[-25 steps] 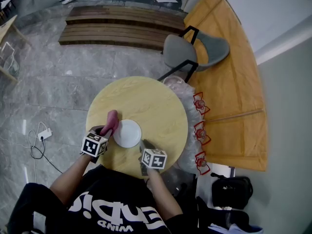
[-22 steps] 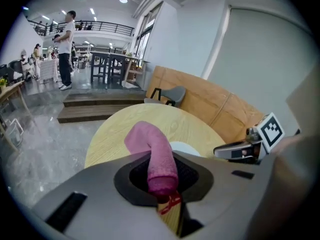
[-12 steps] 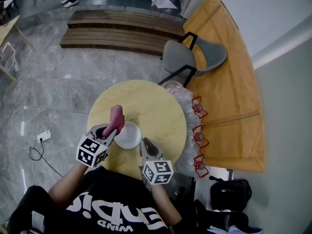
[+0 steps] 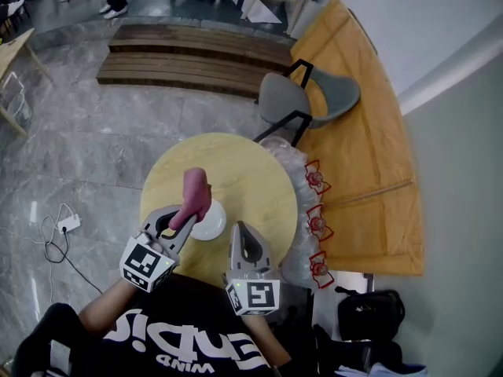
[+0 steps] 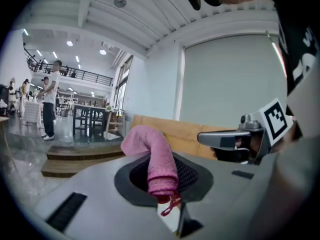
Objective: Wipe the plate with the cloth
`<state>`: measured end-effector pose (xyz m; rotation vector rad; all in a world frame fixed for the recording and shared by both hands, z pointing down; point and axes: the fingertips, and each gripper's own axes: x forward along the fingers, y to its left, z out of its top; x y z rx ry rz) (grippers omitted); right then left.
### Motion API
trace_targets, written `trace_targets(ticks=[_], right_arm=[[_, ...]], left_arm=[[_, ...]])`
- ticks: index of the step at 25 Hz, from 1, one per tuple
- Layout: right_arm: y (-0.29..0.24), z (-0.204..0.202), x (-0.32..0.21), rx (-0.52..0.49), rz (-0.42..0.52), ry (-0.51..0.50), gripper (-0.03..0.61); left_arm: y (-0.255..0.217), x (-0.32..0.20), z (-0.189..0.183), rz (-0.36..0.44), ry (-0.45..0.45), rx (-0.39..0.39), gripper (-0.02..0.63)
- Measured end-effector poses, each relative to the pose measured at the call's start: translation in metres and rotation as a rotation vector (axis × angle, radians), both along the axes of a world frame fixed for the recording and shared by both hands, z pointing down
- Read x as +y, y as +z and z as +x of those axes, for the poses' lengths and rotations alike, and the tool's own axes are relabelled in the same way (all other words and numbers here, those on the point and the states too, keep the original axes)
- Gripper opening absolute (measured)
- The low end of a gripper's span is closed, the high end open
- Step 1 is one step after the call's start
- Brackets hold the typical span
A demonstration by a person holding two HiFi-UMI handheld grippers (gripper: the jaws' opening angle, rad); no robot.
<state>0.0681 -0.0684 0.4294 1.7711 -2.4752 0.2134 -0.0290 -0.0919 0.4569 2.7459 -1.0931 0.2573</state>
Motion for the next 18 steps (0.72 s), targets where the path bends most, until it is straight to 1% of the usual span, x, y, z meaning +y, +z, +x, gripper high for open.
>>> trace_targets(ticks=[2,4,7,10,13,15,18], right_arm=[[-0.002,-0.002,0.003,0.005,0.009,0.002,0.023],[-0.002,-0.003,0.005,0.007,0.009,0.007,0.023],[-0.002,-0.002,0.008,0.001,0.004,0.007,0.021],[-0.003,-0.002,0.011,0.002,0.002,0.011,0.021],[-0.003,-0.004,0.010,0.000,-0.003,0.009,0.021],[-0.002,-0.003,0.011,-0.008,-0.005,0.010,0.021],[-0.001,-0.002,0.012,-0.018,-0.008,0.010,0.021]], left_arm=[[-0.009,0.006,0.001,0.041,0.003,0.012,0.052],[-0.014,0.010,0.003,0.063,0.006,0.021,0.052],[-0.021,0.015,0.007,0.062,0.003,0.036,0.052],[-0.022,0.017,0.008,0.082,0.002,0.032,0.052],[-0.027,0.019,0.009,0.074,0.006,0.026,0.052],[-0.023,0.018,0.009,0.095,0.005,0.016,0.052],[-0.028,0.020,0.011,0.073,0.006,0.021,0.052]])
